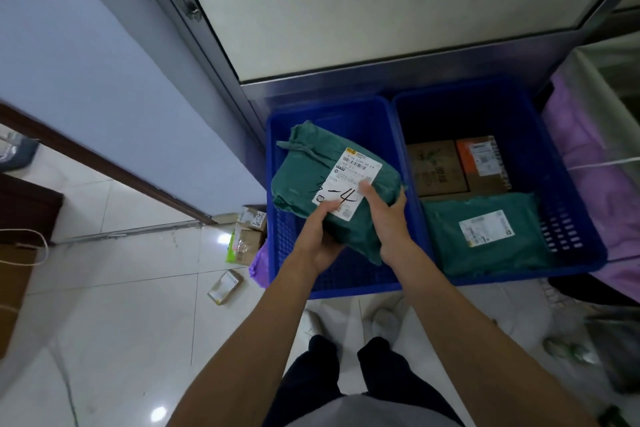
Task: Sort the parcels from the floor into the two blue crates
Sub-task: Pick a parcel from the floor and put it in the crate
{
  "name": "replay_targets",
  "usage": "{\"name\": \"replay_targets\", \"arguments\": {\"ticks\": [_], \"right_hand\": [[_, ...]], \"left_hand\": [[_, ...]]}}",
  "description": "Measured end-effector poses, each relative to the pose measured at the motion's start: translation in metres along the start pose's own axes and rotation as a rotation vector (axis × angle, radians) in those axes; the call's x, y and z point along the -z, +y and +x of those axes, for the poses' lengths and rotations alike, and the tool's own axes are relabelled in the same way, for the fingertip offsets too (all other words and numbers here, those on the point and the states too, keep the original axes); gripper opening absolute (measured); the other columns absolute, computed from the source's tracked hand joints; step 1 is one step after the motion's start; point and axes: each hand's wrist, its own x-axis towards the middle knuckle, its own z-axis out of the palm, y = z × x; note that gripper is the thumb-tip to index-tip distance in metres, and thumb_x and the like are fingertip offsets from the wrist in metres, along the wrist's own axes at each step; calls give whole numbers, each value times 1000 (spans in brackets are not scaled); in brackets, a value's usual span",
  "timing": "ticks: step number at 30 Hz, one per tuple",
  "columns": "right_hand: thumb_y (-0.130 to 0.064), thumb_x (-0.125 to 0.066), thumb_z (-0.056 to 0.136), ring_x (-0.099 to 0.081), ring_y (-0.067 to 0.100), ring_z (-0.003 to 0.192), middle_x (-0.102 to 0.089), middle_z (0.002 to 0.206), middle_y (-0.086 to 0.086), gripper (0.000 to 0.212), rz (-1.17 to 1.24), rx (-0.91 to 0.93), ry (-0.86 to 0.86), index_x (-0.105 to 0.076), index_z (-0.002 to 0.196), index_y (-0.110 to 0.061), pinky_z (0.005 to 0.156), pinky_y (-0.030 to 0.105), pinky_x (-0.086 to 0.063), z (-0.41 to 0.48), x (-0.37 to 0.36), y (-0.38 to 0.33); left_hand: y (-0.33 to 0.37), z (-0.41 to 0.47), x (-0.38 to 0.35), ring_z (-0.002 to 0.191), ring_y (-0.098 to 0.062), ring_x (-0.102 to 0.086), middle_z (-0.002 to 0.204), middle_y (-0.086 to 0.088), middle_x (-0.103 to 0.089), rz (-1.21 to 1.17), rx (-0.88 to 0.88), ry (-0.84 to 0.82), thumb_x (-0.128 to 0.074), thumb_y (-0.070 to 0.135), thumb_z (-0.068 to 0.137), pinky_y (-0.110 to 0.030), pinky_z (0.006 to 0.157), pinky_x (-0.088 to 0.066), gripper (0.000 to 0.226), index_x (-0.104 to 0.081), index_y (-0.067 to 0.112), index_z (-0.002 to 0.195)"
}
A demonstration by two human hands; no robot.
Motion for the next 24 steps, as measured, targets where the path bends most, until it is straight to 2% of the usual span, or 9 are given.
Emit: {"name": "replay_targets", "arguments": {"ticks": [4,7,9,12,14,16,18,21,24], "right_hand": [[-53,-83,74,-61,26,111,-54,134,2,109,-74,-35,-7,-13,157,-38,95,50,-54,22,6,4],[-48,-85,73,-64,26,108,-59,132,2,104,-80,-97,-22,-20,154,-37,93,51,-55,47,15,18],[-41,-85,76,-67,27,105,-64,124,3,95,-58,-151,-40,-27,150,-36,90,52,-57,61,22,31],[-37,-86,76,-71,29,101,-68,119,4,88,-93,-208,-67,-33,146,-33,86,52,-59,84,32,51],[-34,-87,74,-73,29,97,-70,118,5,88,-130,-224,-73,-36,145,-33,81,52,-60,101,36,66],[-29,-87,75,-74,28,95,-71,117,7,85,-155,-236,-90,-38,144,-31,78,48,-62,119,37,83],[-26,-86,77,-74,25,95,-71,117,7,80,-199,-243,-128,-42,143,-27,75,42,-62,138,35,100],[-25,-86,77,-73,24,97,-70,118,6,77,-254,-266,-167,-43,141,-26,73,39,-62,167,29,125],[-25,-87,76,-73,27,98,-70,119,7,81,-298,-296,-182,-41,143,-26,77,44,-62,196,26,157]], "left_hand": [[-5,16,18,118,-26,-63,126,-8,-68,119,103,112,-73,40,85,-44,105,-49,47,-62,21,127],[-4,35,47,107,-22,-64,120,-4,-67,239,101,326,-74,50,81,-38,93,-54,54,-58,18,121],[-1,53,77,104,-20,-64,118,-4,-64,358,42,510,-78,53,76,-33,84,-54,70,-51,12,125],[6,82,120,112,-25,-62,130,-9,-60,596,-48,680,-79,71,53,-39,95,-54,114,-42,6,139],[5,99,138,132,-29,-50,150,-11,-45,718,-60,636,-78,73,57,-44,106,-47,122,-28,13,152],[3,110,146,147,-24,-30,162,-5,-24,834,-97,510,-73,58,80,-44,116,-34,103,-15,23,158],[-5,128,159,149,-21,-22,164,1,-17,944,-90,402,-66,51,89,-45,119,-29,88,-14,32,157],[-26,154,177,146,-25,-28,164,-1,-17,986,47,353,-65,55,88,-46,118,-32,82,-23,36,155],[-50,177,199,138,-30,-40,161,-8,-20,1031,167,372,-67,53,82,-44,112,-40,84,-28,34,153]]}}
